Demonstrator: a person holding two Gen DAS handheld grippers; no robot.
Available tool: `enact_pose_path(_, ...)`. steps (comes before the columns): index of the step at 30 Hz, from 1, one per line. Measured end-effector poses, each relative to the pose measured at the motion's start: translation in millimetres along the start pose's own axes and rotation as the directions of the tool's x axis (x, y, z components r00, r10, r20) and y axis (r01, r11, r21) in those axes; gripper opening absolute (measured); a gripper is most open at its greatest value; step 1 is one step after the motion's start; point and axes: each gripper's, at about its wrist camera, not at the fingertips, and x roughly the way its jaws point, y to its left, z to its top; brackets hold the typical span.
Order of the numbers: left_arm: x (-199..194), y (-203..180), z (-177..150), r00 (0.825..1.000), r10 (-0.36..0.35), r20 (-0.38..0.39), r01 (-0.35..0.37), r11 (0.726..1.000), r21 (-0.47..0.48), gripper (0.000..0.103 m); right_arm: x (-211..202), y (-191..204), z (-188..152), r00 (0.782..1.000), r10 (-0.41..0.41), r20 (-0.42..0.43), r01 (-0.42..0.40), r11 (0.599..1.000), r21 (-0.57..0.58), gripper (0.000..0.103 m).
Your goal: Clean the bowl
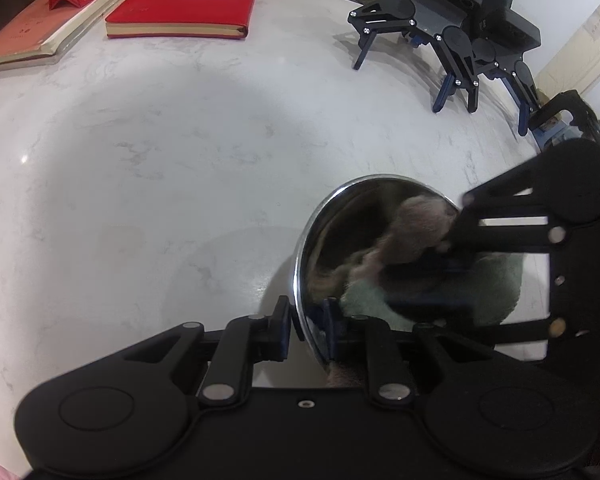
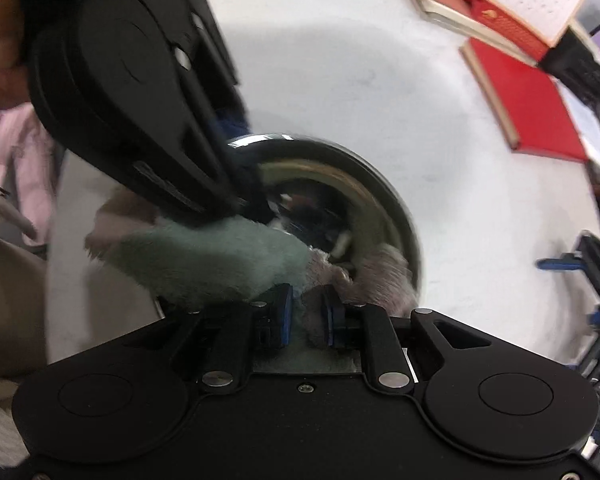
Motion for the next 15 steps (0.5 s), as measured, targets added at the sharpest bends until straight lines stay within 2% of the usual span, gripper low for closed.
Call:
enact_pose_path(4, 0, 1, 0, 1.000, 0.000, 0.001, 0.000, 1.000, -0.006, 0.017, 4, -13, 7, 0.998, -0.040, 0.042, 0.039, 0.999, 0.026, 0.015)
enact_pose_path(7, 0, 2, 1, 1.000, 0.000, 0.004, 0.000, 1.000, -0.009, 0.017, -1, -20, -2, 0.998, -0.051, 0.024, 0.050, 0.997, 0.060, 0.015)
enact_pose_path(10, 0, 2, 1, 1.000, -0.008, 0.008, 0.008, 1.000, -0.013, 0.016, -3, -12, -16, 0.999, -0.024, -0.026, 0.025, 0.999, 0.047, 0.015)
enact_pose_path(13, 0, 0, 0, 1.000, -0.004, 0.012, 0.004, 1.000, -0.005, 0.016, -5, -6, -18, 0.999, 0.029, -0.018, -0.028, 0.998, 0.055, 0.015)
enact_pose_path(15, -1, 0, -1, 1.000, -0.002, 0.011, 0.002, 1.000, -0.005, 0.016, -3, -3, -12, 1.000, 0.014, 0.000, -0.014, 0.999, 0.039, 0.015)
